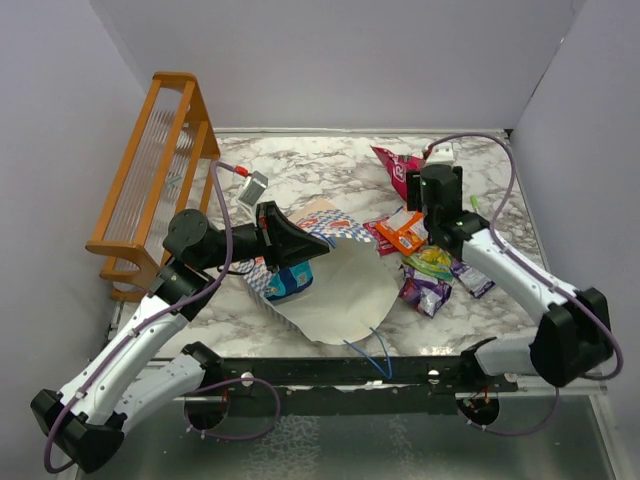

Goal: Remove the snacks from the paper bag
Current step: Place the snack at the center of the board, then take out the snack from the paper bag.

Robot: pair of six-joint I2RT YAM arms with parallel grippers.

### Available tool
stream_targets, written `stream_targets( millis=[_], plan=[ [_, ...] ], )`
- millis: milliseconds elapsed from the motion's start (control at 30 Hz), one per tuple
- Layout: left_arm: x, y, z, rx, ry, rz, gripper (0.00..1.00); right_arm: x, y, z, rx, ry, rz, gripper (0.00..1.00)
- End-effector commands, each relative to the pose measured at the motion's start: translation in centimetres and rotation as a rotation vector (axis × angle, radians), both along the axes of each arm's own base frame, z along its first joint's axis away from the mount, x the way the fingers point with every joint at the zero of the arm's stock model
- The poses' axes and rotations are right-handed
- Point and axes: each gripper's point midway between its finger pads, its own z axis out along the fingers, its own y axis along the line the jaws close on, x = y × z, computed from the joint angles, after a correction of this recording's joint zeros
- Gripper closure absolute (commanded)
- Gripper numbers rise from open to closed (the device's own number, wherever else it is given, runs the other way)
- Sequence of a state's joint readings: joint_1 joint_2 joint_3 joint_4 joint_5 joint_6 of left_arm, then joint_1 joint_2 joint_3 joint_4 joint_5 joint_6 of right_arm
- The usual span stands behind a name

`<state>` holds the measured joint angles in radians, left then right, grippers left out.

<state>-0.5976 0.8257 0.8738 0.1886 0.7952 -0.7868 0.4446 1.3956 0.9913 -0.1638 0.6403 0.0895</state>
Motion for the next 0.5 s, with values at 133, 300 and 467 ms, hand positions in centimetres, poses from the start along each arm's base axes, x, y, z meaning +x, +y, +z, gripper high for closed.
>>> stream_targets(
  millis=[133,300,467],
  plan=[
    [-1.5,0.3,0.8,-0.026,-0.082,-0.052,1.00,-6.7,10.0,10.3,0.162,-0.318,0.806,0.24],
    [-1.5,0.3,0.5,-0.022,-0.086,-0.049,1.00,-16.2,15.0,12.4,0.083,-0.539,1.404,0.19],
    [-1.5,0.3,0.5,-0.023,-0.091,-0.051,1.00,-23.1,16.0,13.3,0.018,-0.771,1.717,0.16]
  ],
)
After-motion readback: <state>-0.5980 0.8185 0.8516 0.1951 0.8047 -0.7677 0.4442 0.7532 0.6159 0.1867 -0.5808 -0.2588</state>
